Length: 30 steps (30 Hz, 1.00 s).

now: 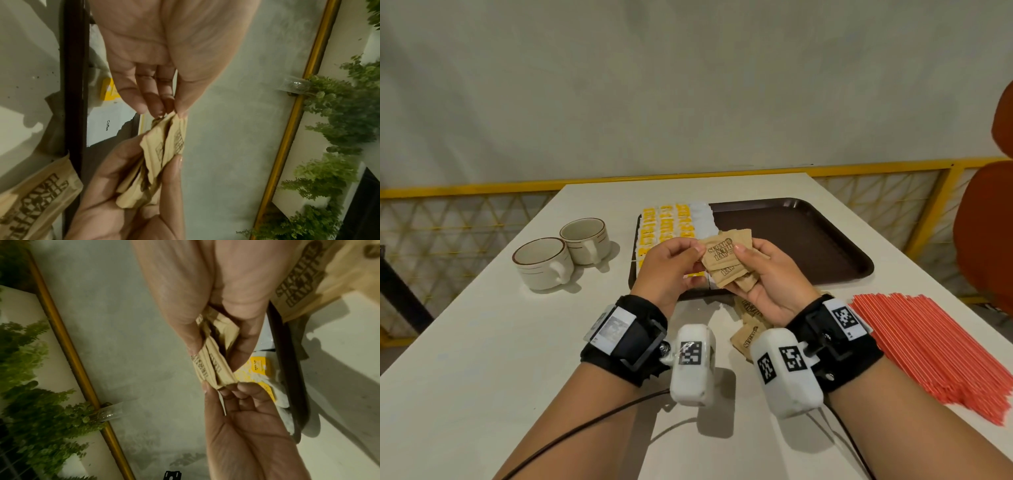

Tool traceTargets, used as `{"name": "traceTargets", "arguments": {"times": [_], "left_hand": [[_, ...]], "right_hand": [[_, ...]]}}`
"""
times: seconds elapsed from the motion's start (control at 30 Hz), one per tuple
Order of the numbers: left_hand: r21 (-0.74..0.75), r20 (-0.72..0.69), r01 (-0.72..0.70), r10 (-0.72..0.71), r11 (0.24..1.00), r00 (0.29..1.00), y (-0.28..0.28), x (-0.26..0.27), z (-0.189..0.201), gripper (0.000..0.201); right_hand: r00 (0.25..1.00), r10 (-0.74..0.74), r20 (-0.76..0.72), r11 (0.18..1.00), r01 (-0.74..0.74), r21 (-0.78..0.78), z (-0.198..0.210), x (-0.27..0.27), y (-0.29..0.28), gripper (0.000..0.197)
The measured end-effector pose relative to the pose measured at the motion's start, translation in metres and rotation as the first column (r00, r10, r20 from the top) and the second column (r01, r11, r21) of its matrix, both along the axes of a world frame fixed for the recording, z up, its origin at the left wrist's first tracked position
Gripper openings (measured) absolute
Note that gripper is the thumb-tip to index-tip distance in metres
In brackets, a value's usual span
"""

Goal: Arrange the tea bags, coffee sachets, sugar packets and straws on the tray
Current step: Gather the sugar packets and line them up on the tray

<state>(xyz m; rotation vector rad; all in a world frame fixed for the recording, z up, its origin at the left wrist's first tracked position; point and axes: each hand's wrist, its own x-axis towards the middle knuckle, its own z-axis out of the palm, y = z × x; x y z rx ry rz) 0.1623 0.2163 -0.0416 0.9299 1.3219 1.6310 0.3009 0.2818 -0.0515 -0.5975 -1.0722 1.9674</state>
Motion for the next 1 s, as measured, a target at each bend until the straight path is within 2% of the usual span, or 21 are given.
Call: {"name": "traceTargets", "arguments": {"times": [0.2, 0.4, 0.67, 0.83, 1.0], "left_hand": [[0.023, 0.008, -0.007, 0.007, 1.000, 1.000, 0.0004, 0.0004, -0.0005, 0.011], [0.015, 0.044, -0.026, 0.026, 1.000, 0.999, 0.0015, -0.0002, -0.0024, 0.010], [-0.031, 0.118, -0.072, 0.075, 0.997, 0.990, 0.0040, -0.0062, -0.0022, 0.009], [-0.081, -0.012, 0.036, -0.037, 0.996, 0.999, 0.0038, -0.0001, -0.0040, 0.006], [-0.031, -0.081, 0.020, -0.022, 0.999, 0.996, 0.0056, -0.0006, -0.0090, 0.012]], "right_hand": [[0.995, 0.040, 0.090, 0.999, -0.042, 0.019, -0.0017, 0.0004, -0.0015, 0.017], [0.997, 0.035, 0.068, 0.999, -0.032, -0.040, -0.0012, 0.0011, -0.0003, 0.008], [0.999, -0.031, 0.021, 0.996, 0.033, -0.085, -0.0009, 0.0020, 0.0021, 0.007], [0.996, -0.090, -0.024, 0.994, 0.088, -0.064, -0.0025, -0.0001, 0.0021, 0.011], [1.000, -0.029, 0.013, 0.998, 0.030, -0.063, -0.0031, 0.0006, -0.0001, 0.014]]}}
